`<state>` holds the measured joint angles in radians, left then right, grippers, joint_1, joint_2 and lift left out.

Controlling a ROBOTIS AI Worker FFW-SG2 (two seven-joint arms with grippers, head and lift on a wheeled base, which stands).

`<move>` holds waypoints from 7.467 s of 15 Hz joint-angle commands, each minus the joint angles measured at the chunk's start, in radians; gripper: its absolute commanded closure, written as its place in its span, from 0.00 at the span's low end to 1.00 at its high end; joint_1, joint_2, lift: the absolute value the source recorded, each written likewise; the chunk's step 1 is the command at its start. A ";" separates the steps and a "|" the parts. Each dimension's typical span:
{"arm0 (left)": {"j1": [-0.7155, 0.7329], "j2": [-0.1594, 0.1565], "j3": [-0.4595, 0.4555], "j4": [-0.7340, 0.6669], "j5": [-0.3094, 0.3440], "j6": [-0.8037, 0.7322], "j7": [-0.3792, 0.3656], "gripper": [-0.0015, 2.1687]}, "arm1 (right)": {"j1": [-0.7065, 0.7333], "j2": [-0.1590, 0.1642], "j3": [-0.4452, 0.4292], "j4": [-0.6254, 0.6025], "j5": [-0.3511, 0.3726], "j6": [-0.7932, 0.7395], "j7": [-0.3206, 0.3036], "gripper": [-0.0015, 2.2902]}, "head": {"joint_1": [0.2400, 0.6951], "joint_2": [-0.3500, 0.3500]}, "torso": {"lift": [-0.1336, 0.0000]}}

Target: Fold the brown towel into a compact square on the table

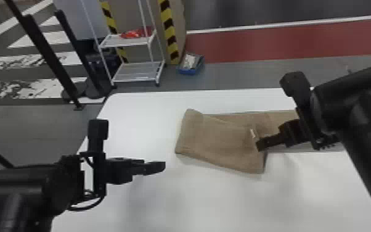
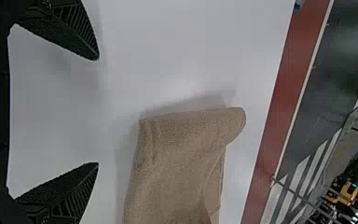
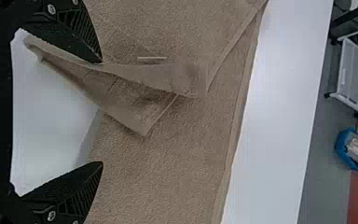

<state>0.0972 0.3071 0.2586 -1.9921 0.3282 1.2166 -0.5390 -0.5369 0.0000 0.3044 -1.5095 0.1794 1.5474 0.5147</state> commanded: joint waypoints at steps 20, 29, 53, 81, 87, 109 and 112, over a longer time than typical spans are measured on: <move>0.016 0.003 -0.010 0.012 0.000 -0.024 -0.007 0.04 | 0.080 0.001 0.038 -0.003 -0.083 -0.134 -0.053 0.15 | 1.00 0.84 | 0.04; 0.018 0.007 -0.010 0.027 0.000 -0.036 -0.007 0.04 | 0.094 0.001 0.042 -0.014 -0.092 -0.217 -0.048 0.69 | 1.00 0.87 | 0.04; -0.004 0.064 0.031 0.018 0.077 -0.051 -0.004 0.04 | -0.008 0.001 -0.481 0.014 -0.143 -0.379 0.234 0.72 | 1.00 0.76 | 0.04; 0.030 0.041 -0.009 0.022 0.055 -0.051 -0.006 0.04 | -0.034 0.001 -0.653 0.129 0.209 -0.327 0.308 0.03 | 1.00 0.53 | 0.04; 0.047 0.033 0.001 0.009 0.068 -0.137 -0.021 0.04 | -0.052 0.001 -0.643 0.327 0.253 -0.575 0.286 0.03 | 1.00 0.51 | 0.04; 0.061 0.047 0.016 -0.008 0.071 -0.147 -0.022 0.04 | 0.302 0.001 -0.716 -0.250 -0.101 -0.118 0.401 0.78 | 1.00 0.58 | 0.04; 0.061 0.047 0.007 -0.017 0.071 -0.147 -0.022 0.04 | 0.402 0.001 -0.814 -0.440 -0.116 -0.008 0.453 0.78 | 1.00 0.59 | 0.04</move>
<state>0.1582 0.3542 0.2706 -2.0038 0.3988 1.0701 -0.5614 -0.1745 0.0000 -0.4573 -1.8693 0.0697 1.4919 0.9603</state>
